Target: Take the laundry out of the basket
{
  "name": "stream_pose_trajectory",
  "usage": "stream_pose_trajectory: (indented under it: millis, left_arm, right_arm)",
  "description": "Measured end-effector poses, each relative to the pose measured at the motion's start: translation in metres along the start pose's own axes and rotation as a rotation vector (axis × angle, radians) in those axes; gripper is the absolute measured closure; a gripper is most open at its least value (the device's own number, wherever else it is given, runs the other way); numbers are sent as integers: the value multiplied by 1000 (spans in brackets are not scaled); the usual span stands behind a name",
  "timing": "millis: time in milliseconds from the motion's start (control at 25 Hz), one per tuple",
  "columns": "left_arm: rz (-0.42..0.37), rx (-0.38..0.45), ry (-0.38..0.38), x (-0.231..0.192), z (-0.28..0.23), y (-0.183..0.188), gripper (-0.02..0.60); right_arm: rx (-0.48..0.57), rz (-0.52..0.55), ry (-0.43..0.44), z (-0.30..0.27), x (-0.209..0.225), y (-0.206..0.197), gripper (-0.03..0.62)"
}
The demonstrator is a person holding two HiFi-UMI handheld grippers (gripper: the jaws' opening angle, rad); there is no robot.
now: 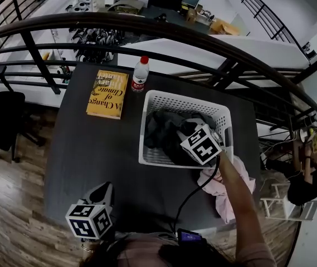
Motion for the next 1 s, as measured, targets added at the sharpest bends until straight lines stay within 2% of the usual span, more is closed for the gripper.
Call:
stream_pose_trajectory:
  millis: [360, 1000]
  left_arm:
    - [-51, 3, -28, 19, 3, -3, 584]
    - [-145, 46, -81, 64, 30, -26, 584]
  right_arm:
    - [147, -98, -79, 53, 11, 0, 500]
    - [294, -136, -171, 140, 9, 5, 500]
Point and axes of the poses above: the fingertips, and each gripper's own axes: z backward along the fingers, x to its right, y out of its top, the point moved 10 cm from there along z, backward along the fingers, and after that the axes turned 2 degrees about z, right-handed, at the moved point
